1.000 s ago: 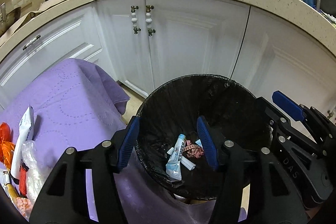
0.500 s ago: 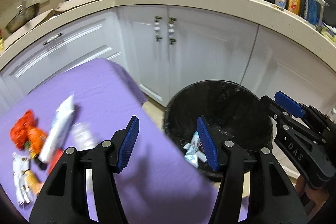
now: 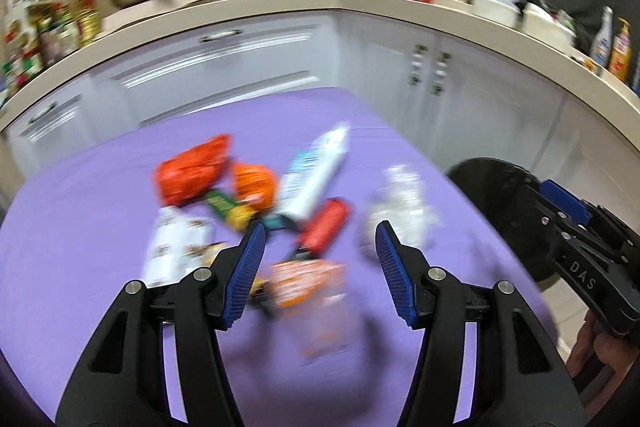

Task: Collect trash
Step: 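Grasp the white printed wrapper with the left tool while the right tool grasps the orange-printed bag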

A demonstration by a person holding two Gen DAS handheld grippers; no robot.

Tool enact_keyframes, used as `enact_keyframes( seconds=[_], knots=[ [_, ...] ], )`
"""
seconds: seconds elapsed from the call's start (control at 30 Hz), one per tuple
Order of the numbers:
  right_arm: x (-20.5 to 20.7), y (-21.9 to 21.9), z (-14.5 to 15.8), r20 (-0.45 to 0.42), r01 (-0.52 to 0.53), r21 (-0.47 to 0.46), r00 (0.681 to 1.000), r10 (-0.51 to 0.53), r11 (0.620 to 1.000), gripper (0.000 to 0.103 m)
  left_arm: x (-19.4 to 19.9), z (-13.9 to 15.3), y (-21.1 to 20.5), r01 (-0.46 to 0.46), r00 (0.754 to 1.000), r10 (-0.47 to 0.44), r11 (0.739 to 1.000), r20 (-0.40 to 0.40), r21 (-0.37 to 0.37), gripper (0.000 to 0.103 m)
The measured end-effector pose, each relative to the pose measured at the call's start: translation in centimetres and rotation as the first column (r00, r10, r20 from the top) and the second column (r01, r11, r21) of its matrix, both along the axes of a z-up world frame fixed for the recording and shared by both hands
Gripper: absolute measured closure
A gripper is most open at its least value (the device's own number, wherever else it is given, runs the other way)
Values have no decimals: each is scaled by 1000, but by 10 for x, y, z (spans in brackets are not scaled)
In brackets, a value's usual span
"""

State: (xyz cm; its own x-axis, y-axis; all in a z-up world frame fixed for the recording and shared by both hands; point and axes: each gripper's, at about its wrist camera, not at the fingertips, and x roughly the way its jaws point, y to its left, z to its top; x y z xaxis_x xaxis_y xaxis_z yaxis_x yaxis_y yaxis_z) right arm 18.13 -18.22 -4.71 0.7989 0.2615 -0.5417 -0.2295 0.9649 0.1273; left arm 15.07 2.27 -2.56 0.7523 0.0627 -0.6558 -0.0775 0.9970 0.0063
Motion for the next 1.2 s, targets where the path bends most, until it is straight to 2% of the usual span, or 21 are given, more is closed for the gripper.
enact_keyframes(
  seconds=[0.3, 0.4, 0.5, 0.7, 0.77, 0.83, 0.97, 1.03, 1.1, 1.13, 1.2],
  knots=[
    [-5, 46, -6, -31, -96, -17, 995, 95, 995, 64, -22, -15, 68, -144, 989, 144, 990, -43, -4, 47],
    [-5, 56, -7, -40, -114, -24, 993, 113, 993, 64, -26, -21, 81, -162, 985, 161, 987, -59, -9, 46],
    [-5, 64, -9, -48, -126, -29, 991, 125, 992, 64, -24, -28, 88, -172, 982, 171, 985, -79, -13, 37],
    [-2, 74, -12, -66, -142, -31, 988, 140, 989, 64, -15, -43, 96, -171, 979, 167, 985, -118, -21, 38],
    [-2, 76, -13, -72, -147, -32, 987, 145, 989, 63, -14, -46, 98, -167, 979, 161, 985, -125, -37, 42],
    [-2, 78, -14, -76, -152, -34, 986, 149, 988, 63, -12, -50, 100, -158, 979, 151, 986, -134, -44, 55],
    [-2, 83, -16, -82, -161, -39, 984, 157, 986, 63, -11, -54, 101, -141, 981, 134, 989, -141, -45, 68],
    [-2, 83, -16, -85, -164, -40, 983, 161, 986, 63, -11, -55, 101, -135, 982, 129, 990, -137, -42, 79],
    [-2, 85, -16, -87, -170, -41, 982, 166, 985, 63, -12, -56, 103, -138, 982, 131, 989, -133, -45, 83],
    [-3, 87, -16, -88, -173, -42, 982, 169, 984, 63, -13, -56, 105, -139, 983, 131, 989, -131, -51, 91],
    [-4, 90, -16, -88, -179, -45, 981, 174, 983, 63, -16, -55, 109, -142, 983, 134, 988, -125, -60, 96]
  ],
)
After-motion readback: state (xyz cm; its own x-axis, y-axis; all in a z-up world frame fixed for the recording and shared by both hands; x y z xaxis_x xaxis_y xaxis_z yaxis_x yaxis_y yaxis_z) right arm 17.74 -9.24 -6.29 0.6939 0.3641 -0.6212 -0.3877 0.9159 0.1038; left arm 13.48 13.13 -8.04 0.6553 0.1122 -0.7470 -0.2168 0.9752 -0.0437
